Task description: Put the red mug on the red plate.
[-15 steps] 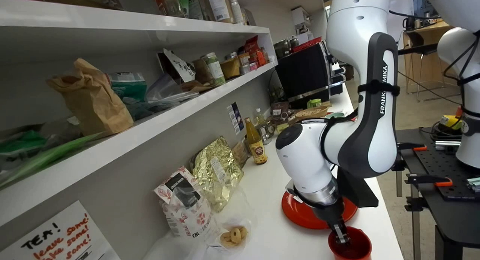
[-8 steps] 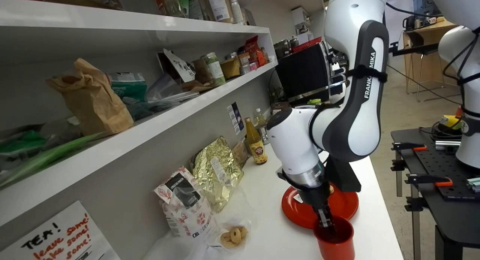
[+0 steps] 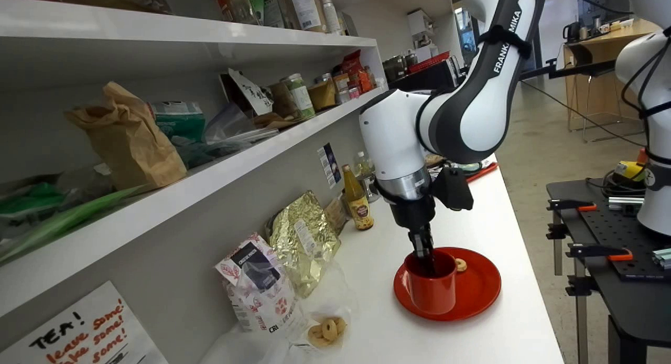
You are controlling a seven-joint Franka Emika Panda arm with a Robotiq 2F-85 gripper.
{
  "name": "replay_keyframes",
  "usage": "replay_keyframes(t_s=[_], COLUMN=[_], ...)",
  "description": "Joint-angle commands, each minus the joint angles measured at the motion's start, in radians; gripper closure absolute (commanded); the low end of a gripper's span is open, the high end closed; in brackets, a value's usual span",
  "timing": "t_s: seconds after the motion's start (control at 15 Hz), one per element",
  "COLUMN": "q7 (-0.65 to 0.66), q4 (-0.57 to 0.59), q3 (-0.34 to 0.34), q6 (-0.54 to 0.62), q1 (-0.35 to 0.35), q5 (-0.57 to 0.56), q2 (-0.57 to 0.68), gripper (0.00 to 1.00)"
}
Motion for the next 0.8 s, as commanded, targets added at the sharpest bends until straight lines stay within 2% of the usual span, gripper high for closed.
replay_keyframes(t_s=[0.0, 0.33, 0.73], q7=[-0.012, -0.010, 0.083], q4=[-0.084, -0.167, -0.215], q3=[-0.013, -0.043, -0.077], q6=[-0.006, 0.002, 0.060], q1=[-0.040, -0.096, -0.104], q5=[-0.010, -0.029, -0.071], q2=[-0.068, -0.087, -0.046], gripper=[0.98, 0.98, 0.99])
